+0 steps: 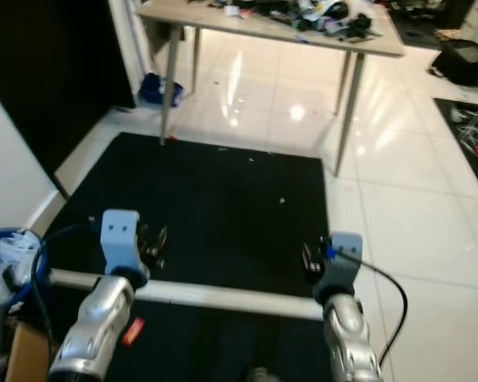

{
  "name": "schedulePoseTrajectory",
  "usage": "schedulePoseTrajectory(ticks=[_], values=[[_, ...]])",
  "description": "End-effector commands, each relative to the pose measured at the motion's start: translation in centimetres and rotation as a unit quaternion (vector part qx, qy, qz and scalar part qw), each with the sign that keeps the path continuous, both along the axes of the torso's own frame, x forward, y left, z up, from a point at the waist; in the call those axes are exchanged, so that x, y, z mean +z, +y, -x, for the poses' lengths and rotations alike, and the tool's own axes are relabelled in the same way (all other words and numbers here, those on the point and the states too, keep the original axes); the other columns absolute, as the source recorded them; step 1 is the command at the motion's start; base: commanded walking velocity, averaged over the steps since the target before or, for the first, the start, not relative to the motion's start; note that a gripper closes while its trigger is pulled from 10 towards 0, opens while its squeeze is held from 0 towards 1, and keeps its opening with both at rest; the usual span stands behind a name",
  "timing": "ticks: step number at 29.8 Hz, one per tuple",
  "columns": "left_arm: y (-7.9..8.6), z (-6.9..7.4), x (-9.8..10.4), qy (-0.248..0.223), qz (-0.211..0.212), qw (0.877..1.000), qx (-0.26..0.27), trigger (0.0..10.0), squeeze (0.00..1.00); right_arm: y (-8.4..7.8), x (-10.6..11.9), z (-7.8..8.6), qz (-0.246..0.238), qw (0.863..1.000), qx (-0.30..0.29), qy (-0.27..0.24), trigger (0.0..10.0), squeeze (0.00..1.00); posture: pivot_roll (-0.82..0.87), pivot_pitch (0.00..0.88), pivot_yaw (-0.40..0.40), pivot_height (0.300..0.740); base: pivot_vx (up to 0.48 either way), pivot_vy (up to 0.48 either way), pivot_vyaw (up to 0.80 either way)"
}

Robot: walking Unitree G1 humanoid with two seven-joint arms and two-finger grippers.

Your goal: Picking trash to rubbish bin

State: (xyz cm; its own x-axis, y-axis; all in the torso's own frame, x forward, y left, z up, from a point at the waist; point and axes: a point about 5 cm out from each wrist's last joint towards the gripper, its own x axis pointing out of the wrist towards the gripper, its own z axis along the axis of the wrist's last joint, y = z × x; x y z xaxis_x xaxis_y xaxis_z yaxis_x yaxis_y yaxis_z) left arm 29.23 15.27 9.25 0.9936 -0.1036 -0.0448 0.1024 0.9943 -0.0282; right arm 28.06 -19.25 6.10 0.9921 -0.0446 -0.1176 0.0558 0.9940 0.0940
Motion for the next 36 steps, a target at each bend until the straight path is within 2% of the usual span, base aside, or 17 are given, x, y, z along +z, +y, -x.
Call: schedulePoseTrajectory(ticks=[1, 7, 13, 18, 36], values=[[-0.2, 0.4, -0.6, 0.010, -0.003, 1.000, -0.004, 10.0, 0.00, 0.1, -0.7, 0.3, -0.009, 1.000, -0.005, 0.014, 10.0, 0.00, -0.02, 0.112, -0.048, 0.740, 0.000, 0.000, -0.58], [0.1, 0.3, -0.7, 0.012, -0.005, 1.000, -0.006, 10.0, 0.00, 0.3, -0.3, 0.1, -0.011, 1.000, -0.004, 0.008, 10.0, 0.00, -0.03, 0.117, -0.049, 0.740, 0.000, 0.000, -0.58], [-0.1, 0.4, -0.5, 0.008, -0.003, 1.000, -0.002, 10.0, 0.00, -0.3, -0.7, 0.3, -0.013, 1.000, -0.009, 0.013, 10.0, 0.00, -0.02, 0.119, -0.055, 0.740, 0.000, 0.000, -0.54], [-0.5, 0.8, -0.8, 0.010, -0.002, 1.000, -0.021, 10.0, 0.00, 0.1, -0.4, 0.2, -0.016, 1.000, -0.010, 0.010, 10.0, 0.00, -0.03, 0.124, -0.054, 0.740, 0.000, 0.000, 0.00], [-1.3, 0.6, -0.3, -0.003, 0.002, 0.999, -0.036, 10.0, 0.00, 0.5, -0.4, 0.1, -0.012, 1.000, -0.003, 0.010, 10.0, 0.00, -0.03, 0.136, -0.053, 0.740, 0.040, 0.000, 0.00]])
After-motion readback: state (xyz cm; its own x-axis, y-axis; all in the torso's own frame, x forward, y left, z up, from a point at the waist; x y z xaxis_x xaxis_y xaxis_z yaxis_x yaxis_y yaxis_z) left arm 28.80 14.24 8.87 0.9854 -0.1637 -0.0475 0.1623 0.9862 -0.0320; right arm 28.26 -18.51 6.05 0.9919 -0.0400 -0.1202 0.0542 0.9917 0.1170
